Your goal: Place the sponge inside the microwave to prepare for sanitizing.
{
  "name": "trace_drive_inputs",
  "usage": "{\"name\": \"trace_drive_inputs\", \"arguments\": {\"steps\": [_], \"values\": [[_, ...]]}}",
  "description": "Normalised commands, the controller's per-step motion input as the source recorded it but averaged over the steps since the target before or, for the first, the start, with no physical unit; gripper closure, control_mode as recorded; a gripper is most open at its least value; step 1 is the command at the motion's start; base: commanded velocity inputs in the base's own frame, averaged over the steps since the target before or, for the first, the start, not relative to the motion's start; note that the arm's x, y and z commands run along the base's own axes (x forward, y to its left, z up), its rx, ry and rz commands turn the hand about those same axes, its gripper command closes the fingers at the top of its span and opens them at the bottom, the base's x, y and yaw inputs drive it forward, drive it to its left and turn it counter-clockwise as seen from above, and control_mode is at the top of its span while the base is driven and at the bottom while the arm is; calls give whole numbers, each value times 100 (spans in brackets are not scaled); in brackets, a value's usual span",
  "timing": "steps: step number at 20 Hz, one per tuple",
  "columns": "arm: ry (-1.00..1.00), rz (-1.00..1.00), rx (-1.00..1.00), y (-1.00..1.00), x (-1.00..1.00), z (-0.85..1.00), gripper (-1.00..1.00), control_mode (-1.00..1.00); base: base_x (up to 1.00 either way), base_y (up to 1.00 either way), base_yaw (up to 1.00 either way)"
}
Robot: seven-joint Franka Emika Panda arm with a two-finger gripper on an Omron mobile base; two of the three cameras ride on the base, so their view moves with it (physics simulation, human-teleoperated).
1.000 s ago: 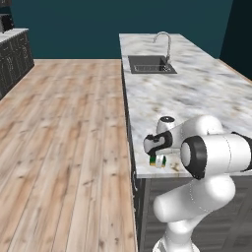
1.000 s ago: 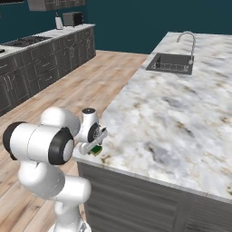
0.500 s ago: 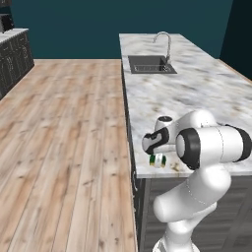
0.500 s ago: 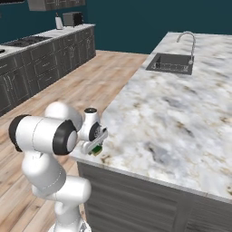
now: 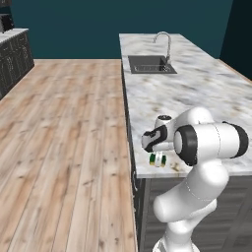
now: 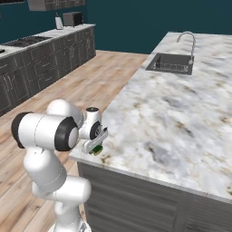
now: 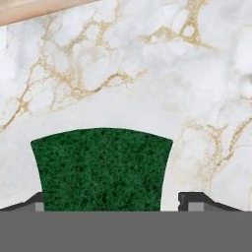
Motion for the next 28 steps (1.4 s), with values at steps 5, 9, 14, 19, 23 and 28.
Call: {"name": "trace_drive_inputs", "arguments": {"steps": [5,9,14,19,23,28], "values": [[0,0,0,0,0,-3,100,-100,0,0,0],[0,0,-4,0,0,16,100,-100,0,0,0],[2,0,-4,-15,-30,86,100,-100,0,0,0],[7,-5,2,-47,-58,100,100,-100,0,0,0],[2,-18,4,-38,-71,82,100,-100,0,0,0],[0,-16,0,-24,-58,61,100,-100,0,0,0]]}}
